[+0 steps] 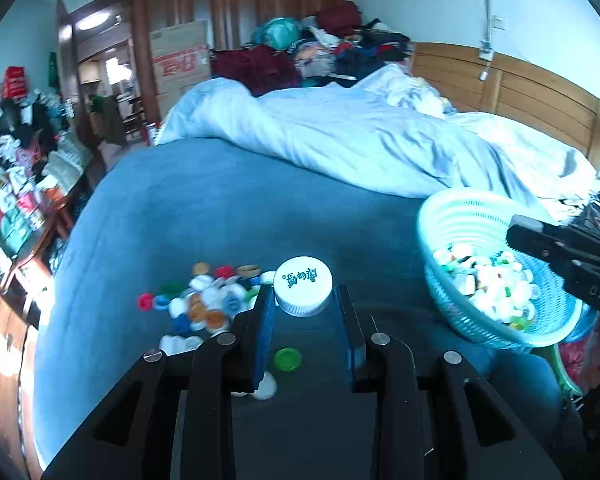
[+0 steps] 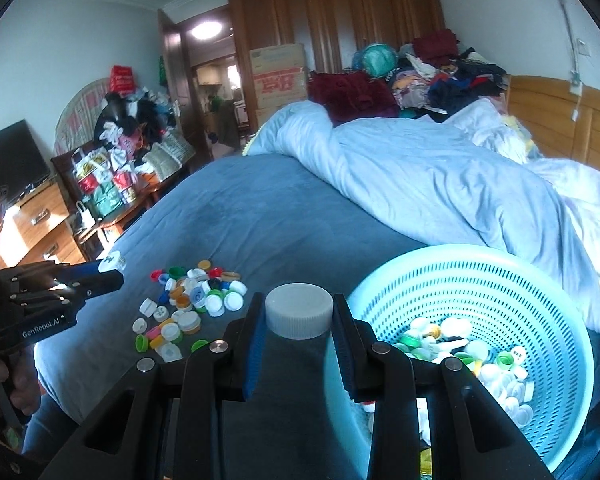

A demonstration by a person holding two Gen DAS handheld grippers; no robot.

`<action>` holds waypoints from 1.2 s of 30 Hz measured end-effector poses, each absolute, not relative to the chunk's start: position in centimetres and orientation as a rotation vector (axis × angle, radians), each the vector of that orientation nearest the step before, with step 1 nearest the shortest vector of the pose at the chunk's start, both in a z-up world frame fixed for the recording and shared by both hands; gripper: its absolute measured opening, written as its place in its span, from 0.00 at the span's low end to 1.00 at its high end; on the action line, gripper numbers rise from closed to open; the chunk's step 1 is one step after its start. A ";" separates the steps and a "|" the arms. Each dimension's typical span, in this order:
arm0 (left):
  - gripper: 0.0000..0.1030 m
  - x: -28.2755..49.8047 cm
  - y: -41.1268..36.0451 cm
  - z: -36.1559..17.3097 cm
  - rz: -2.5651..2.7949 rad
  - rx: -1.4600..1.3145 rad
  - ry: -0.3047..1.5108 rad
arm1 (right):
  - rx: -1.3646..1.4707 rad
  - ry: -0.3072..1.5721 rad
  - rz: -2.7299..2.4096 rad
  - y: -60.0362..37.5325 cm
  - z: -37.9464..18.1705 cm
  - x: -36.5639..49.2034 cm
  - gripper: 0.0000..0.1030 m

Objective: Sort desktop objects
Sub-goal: 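Carry the white cap over the blue basket and open the left gripper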

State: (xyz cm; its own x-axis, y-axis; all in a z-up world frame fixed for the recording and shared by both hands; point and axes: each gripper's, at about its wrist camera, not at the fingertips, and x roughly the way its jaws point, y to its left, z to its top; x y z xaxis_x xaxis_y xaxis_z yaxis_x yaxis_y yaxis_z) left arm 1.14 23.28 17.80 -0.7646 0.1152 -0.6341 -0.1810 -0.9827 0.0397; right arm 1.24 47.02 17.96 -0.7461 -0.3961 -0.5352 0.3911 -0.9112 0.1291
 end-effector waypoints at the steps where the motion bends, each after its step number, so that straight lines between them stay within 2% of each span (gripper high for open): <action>1: 0.24 1.0 23.9 18.0 2.793 -0.995 0.148 | 0.799 -0.018 -2.602 47.3 18.0 1.2 0.33; 22: 0.24 -3.9 37.8 21.3 2.528 -0.908 0.261 | 0.862 -0.147 -2.691 53.6 18.1 -0.6 0.34; 36: 0.24 -7.5 44.3 17.0 2.342 -1.107 0.275 | 1.046 -0.285 -2.725 58.8 14.8 -3.4 0.34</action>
State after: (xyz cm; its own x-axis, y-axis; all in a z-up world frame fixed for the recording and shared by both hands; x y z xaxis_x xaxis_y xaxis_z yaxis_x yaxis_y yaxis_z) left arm -7.50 44.26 16.99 -0.5238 0.3763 -0.7642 -0.5433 -0.8386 -0.0406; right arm -3.40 58.80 14.76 -0.7268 -0.2611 -0.6353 0.1238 -0.9596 0.2526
